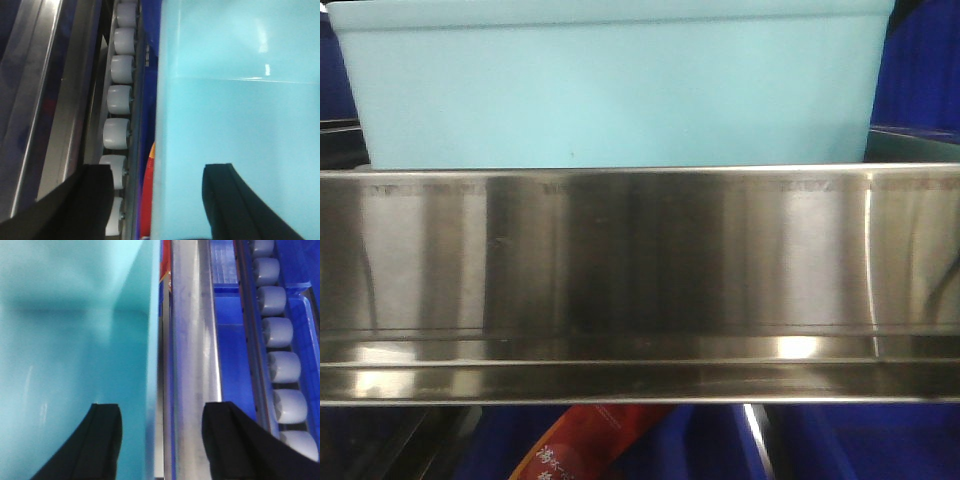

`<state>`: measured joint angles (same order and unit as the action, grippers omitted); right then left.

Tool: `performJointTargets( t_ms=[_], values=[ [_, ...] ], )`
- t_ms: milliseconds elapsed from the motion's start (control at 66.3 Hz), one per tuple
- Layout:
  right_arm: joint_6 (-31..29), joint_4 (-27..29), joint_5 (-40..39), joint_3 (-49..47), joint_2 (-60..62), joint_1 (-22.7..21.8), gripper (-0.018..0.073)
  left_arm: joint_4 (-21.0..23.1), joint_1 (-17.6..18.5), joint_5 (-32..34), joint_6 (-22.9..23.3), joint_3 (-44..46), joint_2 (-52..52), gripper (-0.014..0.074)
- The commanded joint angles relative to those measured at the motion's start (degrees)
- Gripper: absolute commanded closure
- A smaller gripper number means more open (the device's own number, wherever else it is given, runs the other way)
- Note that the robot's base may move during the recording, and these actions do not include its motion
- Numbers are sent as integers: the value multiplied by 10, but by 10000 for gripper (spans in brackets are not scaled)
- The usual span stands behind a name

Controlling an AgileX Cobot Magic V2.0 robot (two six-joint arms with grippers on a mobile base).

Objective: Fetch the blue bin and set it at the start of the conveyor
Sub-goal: 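Close both grippers on opposite walls of the teal bin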

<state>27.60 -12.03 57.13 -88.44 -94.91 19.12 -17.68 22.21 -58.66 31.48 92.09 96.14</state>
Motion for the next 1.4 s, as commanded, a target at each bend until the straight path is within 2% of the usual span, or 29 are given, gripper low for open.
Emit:
performJointTargets(
  t_ms=[0,151,619,815,1388],
  values=[
    [-1,-8,-21,0,0,-1,296,16,-13,-3,-5,1,0,288],
    [-1,-8,-19,-1,-17,-1,296,40,-37,-3,-26,-1,1,288],
    [-1,4,-22,-1,-26,-2,296,34,-22,16,-29,-33,1,288],
    [-1,4,-14,-8,-25,-2,296,21,-22,21,-29,-33,1,288],
    [-1,4,2,-35,-34,-2,296,21,-22,27,-28,-33,1,288]
  ],
)
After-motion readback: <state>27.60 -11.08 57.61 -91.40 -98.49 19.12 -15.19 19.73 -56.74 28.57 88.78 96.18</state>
